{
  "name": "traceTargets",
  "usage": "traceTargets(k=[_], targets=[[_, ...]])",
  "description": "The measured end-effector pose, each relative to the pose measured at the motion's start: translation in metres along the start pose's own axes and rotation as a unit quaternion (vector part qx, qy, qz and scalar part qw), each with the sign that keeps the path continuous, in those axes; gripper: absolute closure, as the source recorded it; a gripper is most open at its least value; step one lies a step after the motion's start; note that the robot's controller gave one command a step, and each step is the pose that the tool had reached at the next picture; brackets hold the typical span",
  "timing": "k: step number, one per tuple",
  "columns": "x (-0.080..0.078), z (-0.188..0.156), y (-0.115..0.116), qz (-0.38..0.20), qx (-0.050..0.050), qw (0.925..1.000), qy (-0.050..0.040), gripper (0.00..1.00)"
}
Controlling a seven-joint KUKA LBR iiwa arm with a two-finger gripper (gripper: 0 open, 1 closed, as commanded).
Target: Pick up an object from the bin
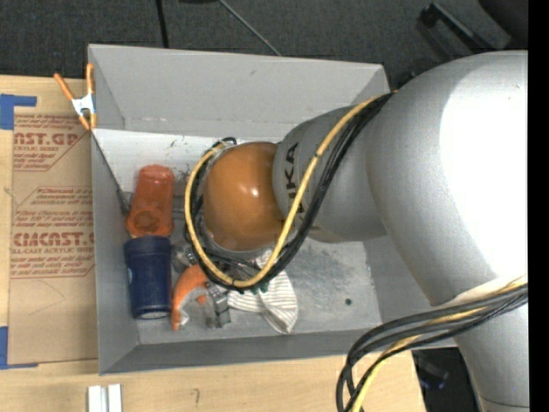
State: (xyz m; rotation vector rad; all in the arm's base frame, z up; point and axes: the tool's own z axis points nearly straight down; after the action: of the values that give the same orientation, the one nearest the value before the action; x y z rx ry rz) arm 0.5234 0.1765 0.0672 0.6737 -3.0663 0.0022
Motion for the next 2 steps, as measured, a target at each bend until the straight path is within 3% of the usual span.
traceTargets(k=[1, 2], targets=[[-0.0025, -0.0025, 0.0003, -0.083, -0.001, 0.9966, -0.0021, 1.0], [-0.0025, -0.0025, 0.0003, -0.083, -0.001, 0.9965, -0.0021, 1.0]])
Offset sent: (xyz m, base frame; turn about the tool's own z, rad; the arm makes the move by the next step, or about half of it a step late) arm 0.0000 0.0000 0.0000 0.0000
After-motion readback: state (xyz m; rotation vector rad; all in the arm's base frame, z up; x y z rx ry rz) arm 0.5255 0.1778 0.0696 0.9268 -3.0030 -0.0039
